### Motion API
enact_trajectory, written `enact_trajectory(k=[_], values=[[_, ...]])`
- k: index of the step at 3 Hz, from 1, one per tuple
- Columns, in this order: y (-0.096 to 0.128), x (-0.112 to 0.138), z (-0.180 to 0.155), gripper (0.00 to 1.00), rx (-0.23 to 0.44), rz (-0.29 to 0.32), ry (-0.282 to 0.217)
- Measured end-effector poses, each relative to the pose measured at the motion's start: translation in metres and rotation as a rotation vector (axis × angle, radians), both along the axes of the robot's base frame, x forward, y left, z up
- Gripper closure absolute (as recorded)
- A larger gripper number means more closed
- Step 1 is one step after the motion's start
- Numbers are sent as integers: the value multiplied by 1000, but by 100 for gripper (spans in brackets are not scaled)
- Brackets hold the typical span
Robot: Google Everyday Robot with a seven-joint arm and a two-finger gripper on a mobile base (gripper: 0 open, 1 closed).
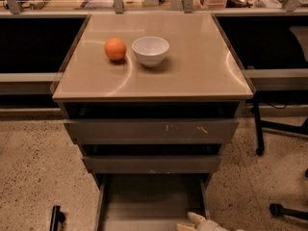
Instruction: Open bottom drawer
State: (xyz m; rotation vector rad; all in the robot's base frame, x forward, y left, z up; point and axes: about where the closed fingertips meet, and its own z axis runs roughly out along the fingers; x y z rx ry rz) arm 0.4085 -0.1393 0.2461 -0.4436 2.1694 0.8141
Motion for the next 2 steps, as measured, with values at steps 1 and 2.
enact_trajectory(k=[1, 2], values=[[0, 0, 0, 0, 0, 0, 0], [0, 0, 0, 0, 0, 0, 0]])
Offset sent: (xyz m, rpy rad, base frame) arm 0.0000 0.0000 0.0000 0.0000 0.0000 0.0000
